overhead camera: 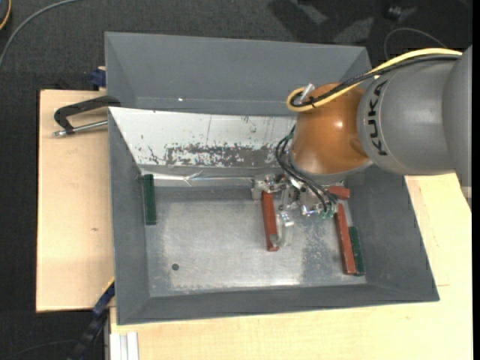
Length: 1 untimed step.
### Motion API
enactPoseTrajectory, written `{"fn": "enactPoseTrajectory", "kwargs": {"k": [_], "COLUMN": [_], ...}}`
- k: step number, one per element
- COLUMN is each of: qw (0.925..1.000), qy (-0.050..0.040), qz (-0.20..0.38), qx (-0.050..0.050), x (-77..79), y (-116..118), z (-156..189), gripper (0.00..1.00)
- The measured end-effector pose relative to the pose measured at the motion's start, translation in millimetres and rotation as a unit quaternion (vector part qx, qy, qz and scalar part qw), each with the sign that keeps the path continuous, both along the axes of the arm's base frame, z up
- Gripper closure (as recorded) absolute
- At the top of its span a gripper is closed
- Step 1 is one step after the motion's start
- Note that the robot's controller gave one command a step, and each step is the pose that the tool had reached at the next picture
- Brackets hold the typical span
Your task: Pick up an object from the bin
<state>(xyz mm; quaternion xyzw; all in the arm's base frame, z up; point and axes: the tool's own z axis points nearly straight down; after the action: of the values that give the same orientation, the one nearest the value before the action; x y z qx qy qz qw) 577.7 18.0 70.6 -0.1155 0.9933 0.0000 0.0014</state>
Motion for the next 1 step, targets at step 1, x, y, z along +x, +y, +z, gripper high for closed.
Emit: {"fn": "enactPoseTrajectory", "kwargs": {"k": [1], "qw": [0.9796], "qy": [0.0006], "qz": [0.201], "qx": [0.0], "x": [-32.9], "y": [-0.1], "z": [0.7], "gripper": [0.0]}}
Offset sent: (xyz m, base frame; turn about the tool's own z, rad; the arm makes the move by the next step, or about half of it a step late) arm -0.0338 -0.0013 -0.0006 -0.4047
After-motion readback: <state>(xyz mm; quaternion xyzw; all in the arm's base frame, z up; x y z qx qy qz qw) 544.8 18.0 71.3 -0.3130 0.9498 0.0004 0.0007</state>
